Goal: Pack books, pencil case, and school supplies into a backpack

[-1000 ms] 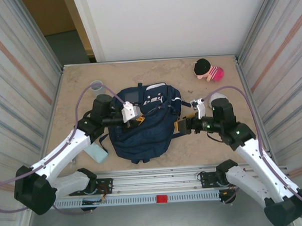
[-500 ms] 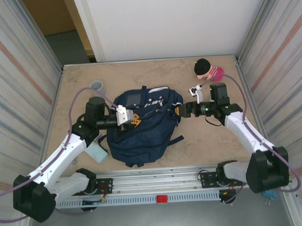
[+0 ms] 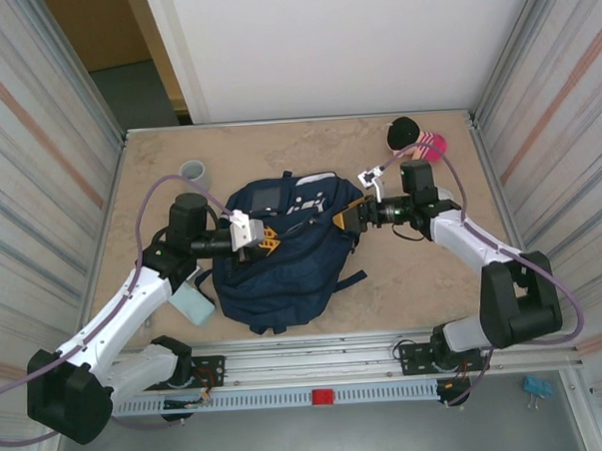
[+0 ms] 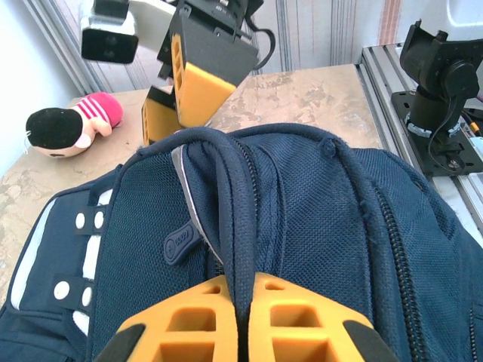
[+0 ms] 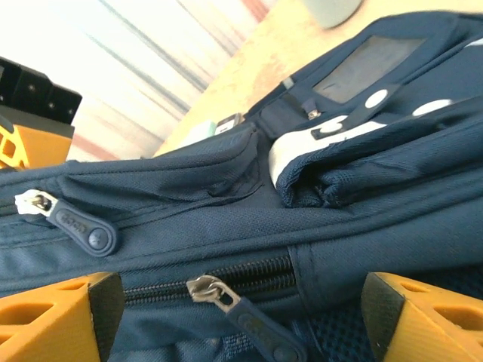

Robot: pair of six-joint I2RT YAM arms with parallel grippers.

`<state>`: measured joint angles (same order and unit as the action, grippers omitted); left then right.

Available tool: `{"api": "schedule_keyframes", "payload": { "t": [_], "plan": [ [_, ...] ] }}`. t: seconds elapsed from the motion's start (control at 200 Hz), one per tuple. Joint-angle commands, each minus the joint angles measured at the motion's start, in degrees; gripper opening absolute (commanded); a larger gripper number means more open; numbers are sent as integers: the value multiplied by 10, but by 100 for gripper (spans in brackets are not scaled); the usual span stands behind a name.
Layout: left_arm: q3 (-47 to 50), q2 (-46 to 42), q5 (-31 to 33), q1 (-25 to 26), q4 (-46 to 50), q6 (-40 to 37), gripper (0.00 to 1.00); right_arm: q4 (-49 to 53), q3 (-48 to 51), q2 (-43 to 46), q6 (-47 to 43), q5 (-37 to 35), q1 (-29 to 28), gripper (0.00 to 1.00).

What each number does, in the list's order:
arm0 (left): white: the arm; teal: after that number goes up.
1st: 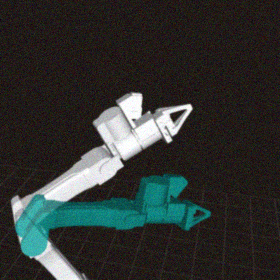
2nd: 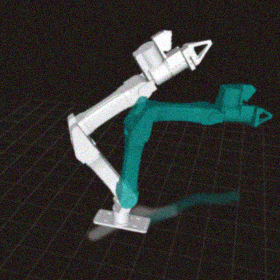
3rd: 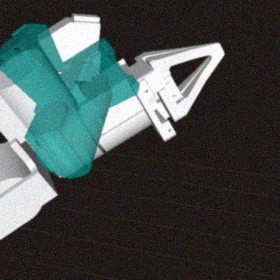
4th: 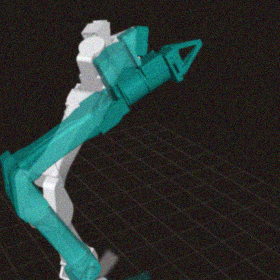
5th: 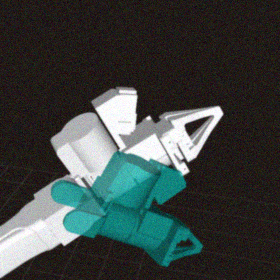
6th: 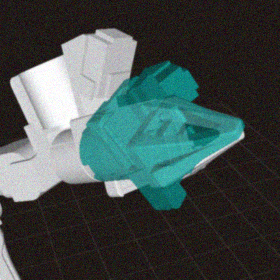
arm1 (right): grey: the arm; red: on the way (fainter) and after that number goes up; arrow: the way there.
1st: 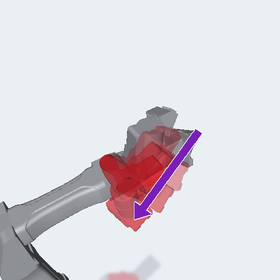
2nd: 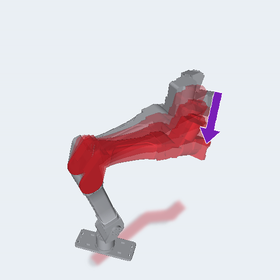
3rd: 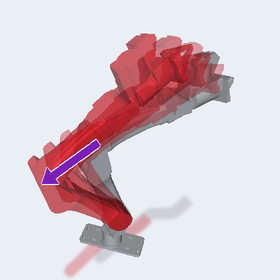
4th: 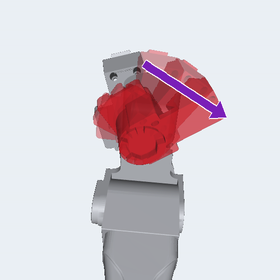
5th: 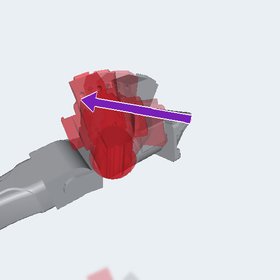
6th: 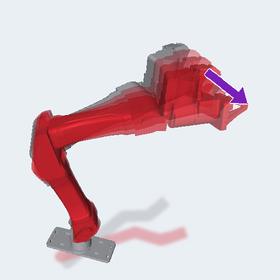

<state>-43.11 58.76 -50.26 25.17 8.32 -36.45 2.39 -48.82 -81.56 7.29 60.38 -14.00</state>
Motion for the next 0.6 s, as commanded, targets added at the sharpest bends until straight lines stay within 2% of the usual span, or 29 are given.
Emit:
{"api": "schedule_keyframes", "payload": {
  "t": [0.0,0.1,0.241,0.341,0.466,0.521,0.596],
  "plan": [
    [-34,-23,-72,-4,-53,-9,0,-11,-25,-27,-20,42,-11,83],
    [-32,-23,-66,-7,-58,-5,0,15,-35,-32,-22,75,-18,79],
    [-17,-23,-50,-20,-83,5,0,77,-32,2,-43,96,-20,67],
    [-8,-23,-52,-25,-101,16,0,120,-31,26,-67,74,-21,51],
    [-7,-23,-52,-25,-108,21,0,123,-23,33,-69,55,-18,34],
    [-7,-23,-52,-26,-107,22,0,123,-23,31,-68,58,-18,31],
    [-8,-23,-54,-25,-108,23,0,123,-26,27,-68,49,-19,34]
  ]
}}
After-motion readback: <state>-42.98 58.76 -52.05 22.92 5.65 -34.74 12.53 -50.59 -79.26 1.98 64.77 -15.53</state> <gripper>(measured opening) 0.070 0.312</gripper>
